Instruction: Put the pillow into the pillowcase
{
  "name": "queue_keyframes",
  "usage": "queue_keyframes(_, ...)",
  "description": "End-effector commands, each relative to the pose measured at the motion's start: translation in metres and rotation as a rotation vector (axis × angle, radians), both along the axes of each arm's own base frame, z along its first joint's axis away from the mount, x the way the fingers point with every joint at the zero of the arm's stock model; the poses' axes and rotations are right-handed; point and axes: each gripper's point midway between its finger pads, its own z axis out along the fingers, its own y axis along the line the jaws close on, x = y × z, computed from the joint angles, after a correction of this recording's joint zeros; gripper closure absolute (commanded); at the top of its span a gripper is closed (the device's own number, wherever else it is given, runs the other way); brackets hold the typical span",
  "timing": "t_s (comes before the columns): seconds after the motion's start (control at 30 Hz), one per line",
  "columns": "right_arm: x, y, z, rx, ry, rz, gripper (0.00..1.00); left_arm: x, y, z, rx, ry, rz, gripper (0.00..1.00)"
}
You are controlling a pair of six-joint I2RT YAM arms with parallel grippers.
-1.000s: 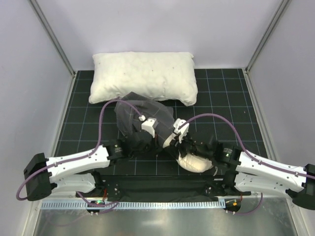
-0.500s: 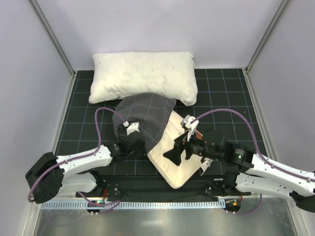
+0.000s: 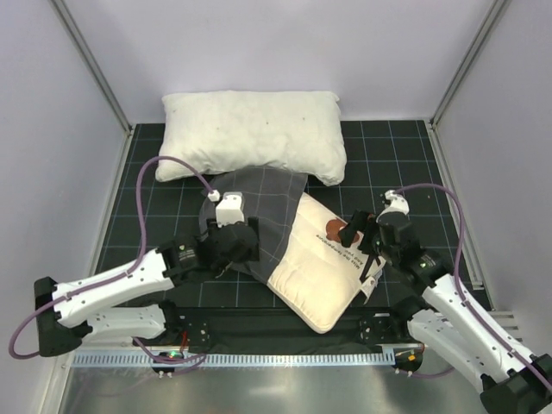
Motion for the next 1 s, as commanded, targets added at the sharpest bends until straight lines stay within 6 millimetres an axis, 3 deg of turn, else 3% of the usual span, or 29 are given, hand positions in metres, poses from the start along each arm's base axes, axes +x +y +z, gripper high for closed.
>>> queue_keyframes(0.0, 0.014, -0.018, 0.001, 0.001, -0.014, -0.122, 0.0, 0.016, 0.007, 0.028, 0.115, -0.079, 0.029, 0.28)
queue_keyframes(0.07, 0.024, -0.02, 0.007, -0.011, -0.032, -0.112, 0.0, 0.026, -0.009, 0.027, 0.197, -0.087, -0.021, 0.23)
queue_keyframes(0.13, 0.032, -0.009, 0.005, -0.044, 0.011, -0.032, 0.0, 0.039, -0.029, 0.045, 0.206, -0.125, -0.043, 0.16)
queue_keyframes(0.2, 0.038, -0.007, -0.003, -0.103, 0.048, 0.001, 0.0, 0.052, -0.046, 0.036, 0.295, -0.113, -0.066, 0.1)
queue_keyframes(0.23, 0.046, -0.005, -0.012, -0.131, 0.08, 0.009, 0.01, 0.059, -0.058, 0.048, 0.271, -0.123, -0.068, 0.1)
queue_keyframes(0.27, 0.05, -0.005, -0.017, -0.144, 0.09, 0.011, 0.0, 0.066, -0.064, 0.045, 0.277, -0.1, -0.084, 0.09)
queue_keyframes(0.3, 0.056, -0.003, -0.018, -0.129, 0.088, 0.029, 0.01, 0.074, -0.073, 0.028, 0.332, -0.071, -0.102, 0.09)
queue_keyframes(0.33, 0.059, -0.001, -0.033, -0.131, 0.137, 0.039, 0.0, 0.087, -0.077, 0.035, 0.321, -0.075, -0.089, 0.09)
queue_keyframes(0.4, 0.065, 0.008, -0.042, -0.082, 0.162, 0.072, 0.0, 0.101, -0.087, 0.018, 0.356, -0.039, -0.108, 0.08)
queue_keyframes(0.47, 0.06, 0.016, -0.061, -0.051, 0.21, 0.109, 0.0, 0.117, -0.093, 0.016, 0.334, -0.017, -0.112, 0.08)
queue_keyframes(0.5, 0.055, 0.026, -0.067, -0.004, 0.209, 0.153, 0.05, 0.122, -0.095, 0.006, 0.348, 0.002, -0.125, 0.08)
queue_keyframes(0.57, 0.051, 0.035, -0.069, 0.042, 0.199, 0.191, 0.26, 0.137, -0.096, 0.008, 0.334, 0.003, -0.117, 0.08)
queue_keyframes(0.6, 0.051, 0.041, -0.066, 0.066, 0.174, 0.218, 0.4, 0.14, -0.099, 0.005, 0.332, 0.012, -0.129, 0.08)
queue_keyframes(0.63, 0.045, 0.045, -0.067, 0.087, 0.172, 0.258, 0.64, 0.146, -0.097, 0.001, 0.349, 0.018, -0.132, 0.08)
queue_keyframes(0.7, 0.043, 0.049, -0.056, 0.103, 0.128, 0.291, 0.82, 0.154, -0.102, 0.007, 0.337, 0.012, -0.145, 0.08)
queue_keyframes(0.73, 0.042, 0.049, -0.053, 0.095, 0.113, 0.301, 0.95, 0.158, -0.101, 0.003, 0.356, 0.02, -0.152, 0.08)
queue_keyframes(0.9, 0.038, 0.039, -0.029, 0.045, 0.028, 0.304, 0.96, 0.169, -0.114, 0.025, 0.349, -0.017, -0.207, 0.08)
queue_keyframes(0.97, 0.037, 0.035, -0.023, 0.028, 0.001, 0.302, 0.96, 0.17, -0.118, 0.02, 0.376, 0.005, -0.24, 0.08)
